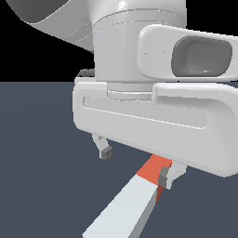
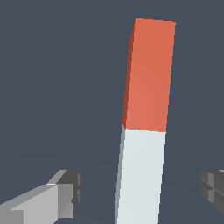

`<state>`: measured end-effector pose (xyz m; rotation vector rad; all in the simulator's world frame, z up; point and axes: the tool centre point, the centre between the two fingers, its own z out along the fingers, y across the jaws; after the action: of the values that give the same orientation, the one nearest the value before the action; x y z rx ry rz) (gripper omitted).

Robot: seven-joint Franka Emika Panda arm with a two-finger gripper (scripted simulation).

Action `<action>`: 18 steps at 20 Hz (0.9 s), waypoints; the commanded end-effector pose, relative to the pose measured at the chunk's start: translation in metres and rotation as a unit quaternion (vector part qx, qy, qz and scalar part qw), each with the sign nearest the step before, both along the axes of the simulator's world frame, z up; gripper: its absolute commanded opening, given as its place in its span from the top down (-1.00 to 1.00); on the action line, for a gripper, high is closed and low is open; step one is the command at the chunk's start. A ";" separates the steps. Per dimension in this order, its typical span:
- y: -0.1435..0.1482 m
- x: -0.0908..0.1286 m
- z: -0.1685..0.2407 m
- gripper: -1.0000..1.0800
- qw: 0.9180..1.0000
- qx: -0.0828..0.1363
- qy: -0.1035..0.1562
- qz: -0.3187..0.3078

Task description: Insert the peg into the horizontal hole in a box.

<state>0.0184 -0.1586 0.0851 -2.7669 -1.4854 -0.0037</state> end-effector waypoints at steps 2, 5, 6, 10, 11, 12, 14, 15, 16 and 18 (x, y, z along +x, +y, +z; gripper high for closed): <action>-0.017 -0.002 -0.011 -0.92 0.999 -0.001 0.000 -0.032; -0.023 -0.004 -0.015 -0.92 0.999 -0.001 0.001 -0.044; -0.024 -0.004 -0.015 -0.92 0.999 -0.001 0.001 -0.045; -0.022 -0.004 -0.018 -0.92 0.999 -0.001 0.001 -0.041; -0.022 -0.004 -0.020 -0.92 0.999 -0.001 0.001 -0.041; -0.023 -0.004 -0.024 -0.92 0.999 -0.001 0.001 -0.042; -0.023 -0.005 -0.033 -0.92 0.999 -0.001 0.001 -0.042; -0.023 -0.005 -0.039 -0.92 0.999 -0.001 0.001 -0.043; -0.023 -0.005 -0.045 -0.92 0.999 -0.001 0.001 -0.043; -0.023 -0.006 -0.055 -0.92 0.999 -0.001 0.001 -0.044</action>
<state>0.0132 -0.1815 0.0380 -2.8300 -1.3640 0.0006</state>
